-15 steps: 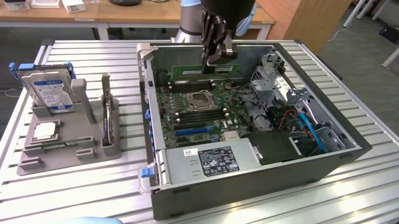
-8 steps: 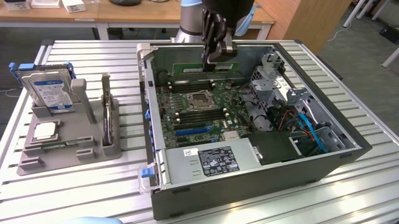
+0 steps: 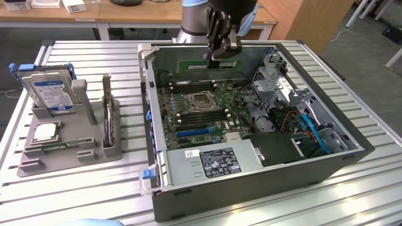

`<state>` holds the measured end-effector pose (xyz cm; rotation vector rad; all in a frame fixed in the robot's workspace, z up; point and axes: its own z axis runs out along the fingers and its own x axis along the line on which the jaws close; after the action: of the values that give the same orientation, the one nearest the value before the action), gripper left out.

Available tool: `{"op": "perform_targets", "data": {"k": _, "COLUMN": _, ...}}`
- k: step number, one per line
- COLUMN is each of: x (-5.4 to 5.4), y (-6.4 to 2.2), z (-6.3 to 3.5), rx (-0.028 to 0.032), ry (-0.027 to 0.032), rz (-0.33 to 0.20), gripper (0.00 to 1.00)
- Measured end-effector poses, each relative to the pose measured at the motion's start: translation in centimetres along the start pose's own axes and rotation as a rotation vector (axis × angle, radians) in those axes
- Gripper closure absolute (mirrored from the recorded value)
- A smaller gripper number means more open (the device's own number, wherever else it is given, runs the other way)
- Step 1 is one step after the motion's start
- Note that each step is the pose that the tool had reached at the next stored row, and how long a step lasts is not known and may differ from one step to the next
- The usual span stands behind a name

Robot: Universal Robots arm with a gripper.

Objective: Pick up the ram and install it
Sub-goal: 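Pick up the ram and move it above insertion slot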

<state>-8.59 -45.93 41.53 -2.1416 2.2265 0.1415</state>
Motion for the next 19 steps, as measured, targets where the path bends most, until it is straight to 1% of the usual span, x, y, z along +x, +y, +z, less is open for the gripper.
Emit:
{"op": "perform_targets", "data": {"k": 10, "x": -1.3, "y": -1.53, "z": 0.34, "rx": 0.0, "ry": -0.0004, "rz": 0.0, "gripper": 0.87}}
{"op": "perform_targets", "data": {"k": 14, "x": -1.3, "y": -1.73, "z": 0.82, "rx": 0.0001, "ry": -0.0006, "rz": 0.0, "gripper": 0.87}}
{"op": "perform_targets", "data": {"k": 19, "x": -1.3, "y": -1.85, "z": 1.7, "rx": 0.0001, "ry": -0.0005, "rz": 0.0, "gripper": 0.87}}
